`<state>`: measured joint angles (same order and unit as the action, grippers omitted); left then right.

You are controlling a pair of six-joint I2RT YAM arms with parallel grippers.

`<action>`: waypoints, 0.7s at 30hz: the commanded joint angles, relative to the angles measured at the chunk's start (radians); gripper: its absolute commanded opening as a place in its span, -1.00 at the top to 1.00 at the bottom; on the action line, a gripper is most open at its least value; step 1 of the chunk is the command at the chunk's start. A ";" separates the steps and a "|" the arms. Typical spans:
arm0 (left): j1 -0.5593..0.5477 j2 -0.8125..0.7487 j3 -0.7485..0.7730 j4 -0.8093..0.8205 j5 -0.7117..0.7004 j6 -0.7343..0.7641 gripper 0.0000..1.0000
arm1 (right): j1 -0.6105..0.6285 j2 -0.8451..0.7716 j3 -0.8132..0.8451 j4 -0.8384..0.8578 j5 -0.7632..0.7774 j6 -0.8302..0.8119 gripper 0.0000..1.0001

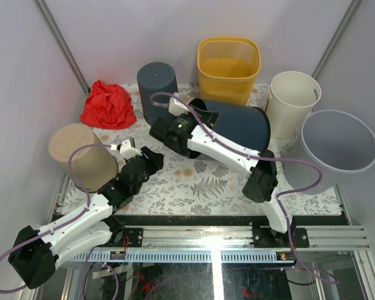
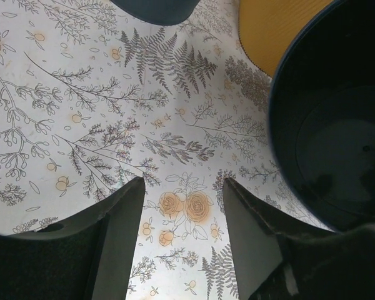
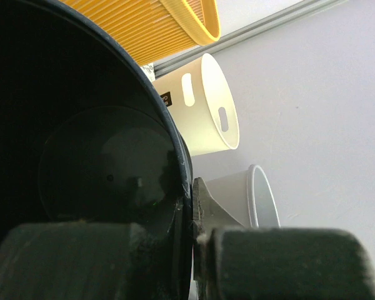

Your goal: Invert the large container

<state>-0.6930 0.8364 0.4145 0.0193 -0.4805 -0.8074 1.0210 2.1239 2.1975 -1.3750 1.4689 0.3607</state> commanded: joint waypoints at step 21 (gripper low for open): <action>0.013 0.023 -0.020 0.028 -0.038 -0.019 -0.06 | 0.024 0.089 -0.077 0.289 -0.413 0.027 0.84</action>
<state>-0.6861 0.8509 0.4068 0.0147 -0.4839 -0.8154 1.0569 2.2147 2.1468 -1.2999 1.4544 0.2668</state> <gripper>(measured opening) 0.529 0.096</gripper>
